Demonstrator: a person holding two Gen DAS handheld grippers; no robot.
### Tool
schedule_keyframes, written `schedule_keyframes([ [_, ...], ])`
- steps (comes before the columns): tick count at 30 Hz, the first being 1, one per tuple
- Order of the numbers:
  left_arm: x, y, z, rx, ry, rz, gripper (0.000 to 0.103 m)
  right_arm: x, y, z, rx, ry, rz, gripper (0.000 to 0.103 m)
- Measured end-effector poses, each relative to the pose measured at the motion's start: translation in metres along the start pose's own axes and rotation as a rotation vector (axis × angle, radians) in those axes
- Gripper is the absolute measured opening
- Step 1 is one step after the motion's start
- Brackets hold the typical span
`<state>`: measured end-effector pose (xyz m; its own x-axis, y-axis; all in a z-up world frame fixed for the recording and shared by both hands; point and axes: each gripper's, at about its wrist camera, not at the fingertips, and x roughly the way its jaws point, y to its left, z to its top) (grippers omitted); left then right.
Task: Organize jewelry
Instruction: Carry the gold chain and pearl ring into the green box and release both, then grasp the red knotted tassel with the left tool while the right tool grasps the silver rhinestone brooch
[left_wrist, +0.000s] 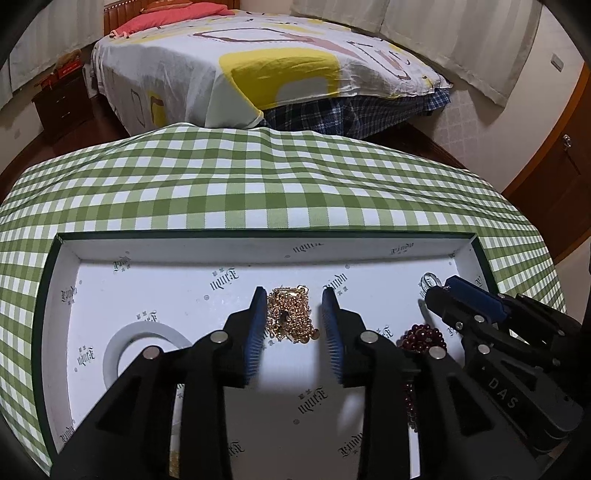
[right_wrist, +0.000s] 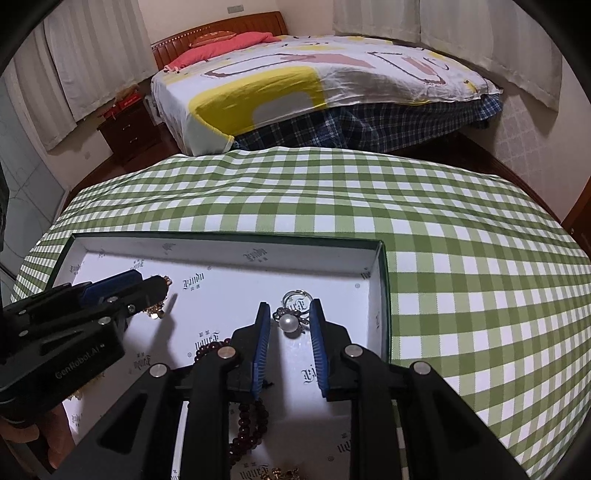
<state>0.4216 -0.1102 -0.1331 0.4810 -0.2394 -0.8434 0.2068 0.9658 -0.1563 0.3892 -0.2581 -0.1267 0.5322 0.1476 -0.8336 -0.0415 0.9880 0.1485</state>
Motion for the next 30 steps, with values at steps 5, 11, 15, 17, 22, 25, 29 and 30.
schedule_keyframes([
  [5,-0.009,-0.003,-0.001,0.018,-0.046,0.022,0.054,-0.006,0.001,0.000,0.001,-0.033,-0.009,0.033],
  [11,-0.043,0.000,-0.009,0.010,-0.169,0.015,0.070,-0.039,0.009,-0.003,-0.021,-0.150,-0.029,0.040],
  [15,-0.085,0.005,-0.019,-0.004,-0.300,0.023,0.074,-0.069,0.016,-0.010,-0.045,-0.234,-0.048,0.041],
  [17,-0.106,0.008,-0.027,-0.007,-0.362,0.034,0.078,-0.088,0.019,-0.019,-0.052,-0.282,-0.056,0.042],
  [22,-0.156,0.020,-0.054,-0.015,-0.493,0.068,0.079,-0.124,0.024,-0.044,-0.050,-0.366,-0.057,0.043],
  [25,-0.178,0.029,-0.074,-0.039,-0.528,0.076,0.079,-0.140,0.031,-0.062,-0.057,-0.404,-0.069,0.043],
  [29,-0.201,0.043,-0.104,-0.081,-0.566,0.097,0.079,-0.158,0.038,-0.089,-0.065,-0.444,-0.070,0.043],
  [30,-0.204,0.045,-0.110,-0.089,-0.572,0.102,0.079,-0.163,0.041,-0.097,-0.071,-0.455,-0.065,0.043],
])
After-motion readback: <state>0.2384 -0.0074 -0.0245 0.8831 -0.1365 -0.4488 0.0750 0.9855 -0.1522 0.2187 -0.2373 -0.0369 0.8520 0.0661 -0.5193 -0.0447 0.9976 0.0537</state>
